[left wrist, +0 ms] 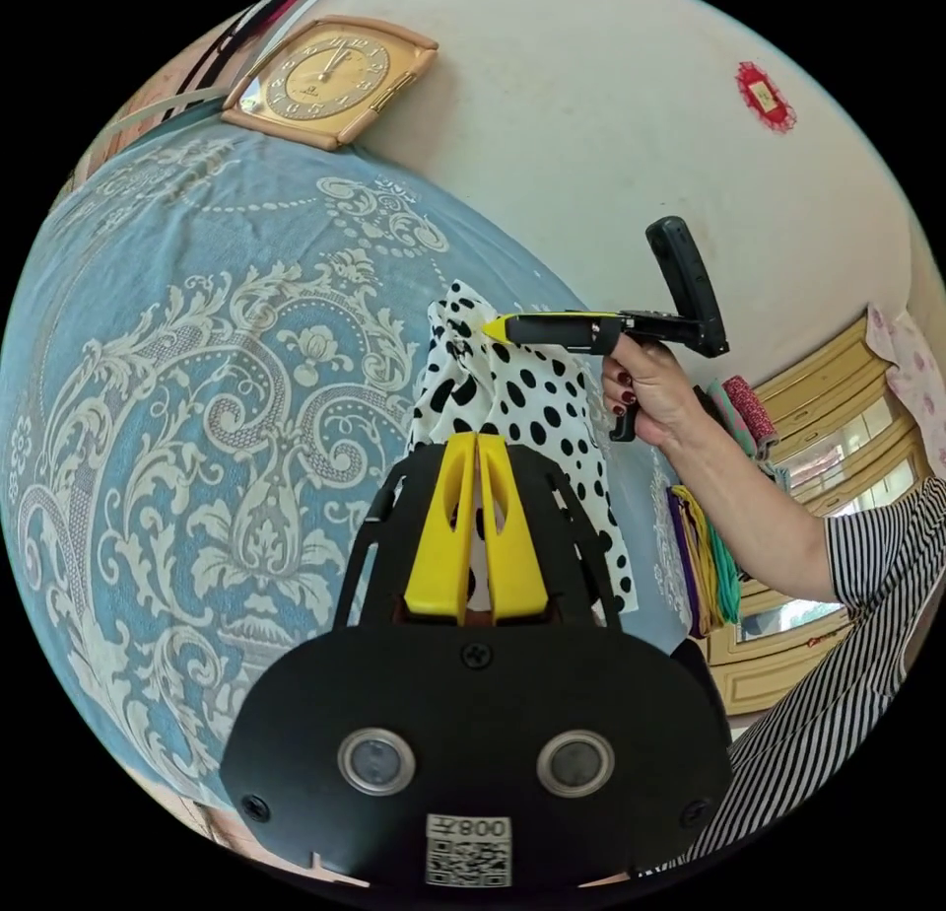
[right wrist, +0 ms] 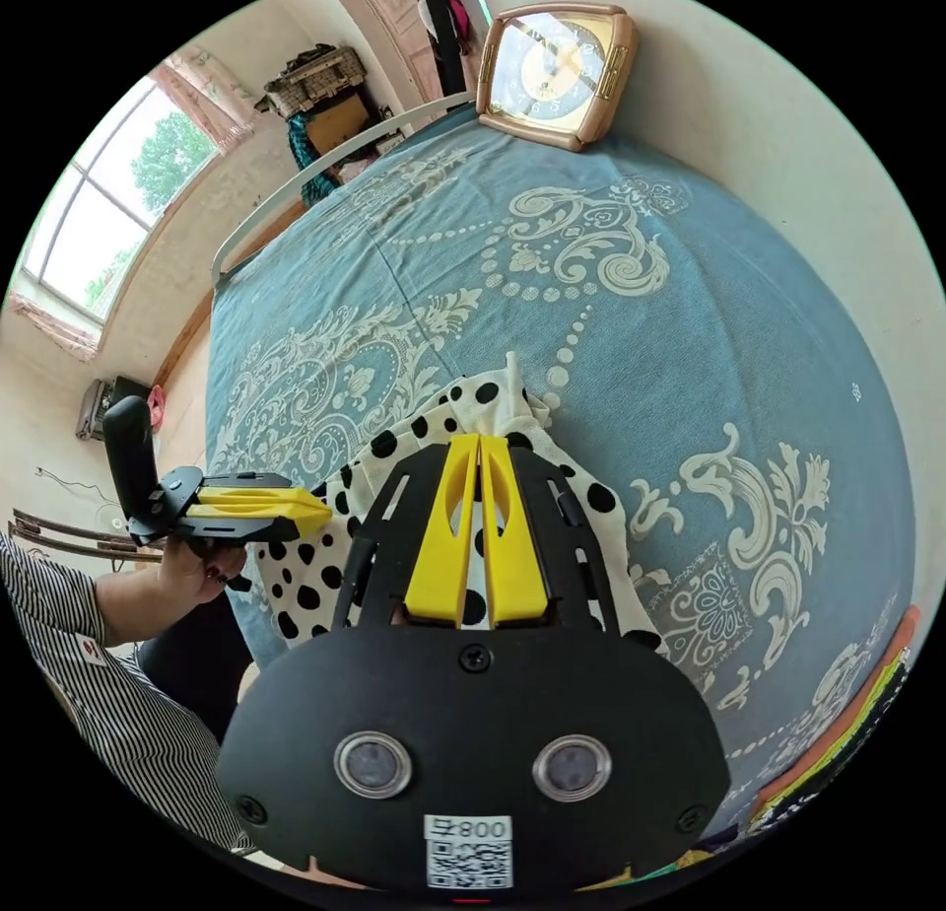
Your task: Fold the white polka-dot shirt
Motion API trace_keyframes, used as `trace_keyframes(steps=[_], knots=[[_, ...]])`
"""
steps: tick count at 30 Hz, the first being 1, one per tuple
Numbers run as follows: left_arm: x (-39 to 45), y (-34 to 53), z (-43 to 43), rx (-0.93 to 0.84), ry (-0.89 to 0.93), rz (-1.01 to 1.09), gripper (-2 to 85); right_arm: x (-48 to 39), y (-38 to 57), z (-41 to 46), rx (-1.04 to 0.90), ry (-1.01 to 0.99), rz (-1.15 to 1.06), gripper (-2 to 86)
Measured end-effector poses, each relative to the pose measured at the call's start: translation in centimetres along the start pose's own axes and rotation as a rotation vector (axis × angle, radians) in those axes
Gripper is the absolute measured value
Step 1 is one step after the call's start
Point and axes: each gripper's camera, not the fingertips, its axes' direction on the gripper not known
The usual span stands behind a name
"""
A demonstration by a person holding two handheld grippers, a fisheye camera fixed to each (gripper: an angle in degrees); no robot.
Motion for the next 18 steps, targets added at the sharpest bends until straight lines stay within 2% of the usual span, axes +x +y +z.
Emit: trace_keyframes(steps=[1,4,9,13,18], knots=[[0.0,0.0,0.4,-0.026,-0.005,-0.007,0.1,-0.5,0.6,0.2,0.001,0.036,0.002,0.0],[-0.1,0.1,0.0,-0.01,0.07,-0.045,0.1,-0.6,1.4,0.8,-0.031,-0.024,0.033,0.0],[2.7,1.6,-3.3,0.028,0.083,0.015,0.1,-1.7,6.8,-3.6,0.05,-0.011,0.071,0.1],[3.7,3.4,-4.2,-0.026,0.044,0.005,0.1,-4.2,17.9,-6.3,0.081,-0.175,0.112,0.1],[4.8,4.7,-3.5,-0.103,-0.02,-0.024,0.3,-9.6,30.3,-0.8,-0.099,-0.261,0.201,0.1]])
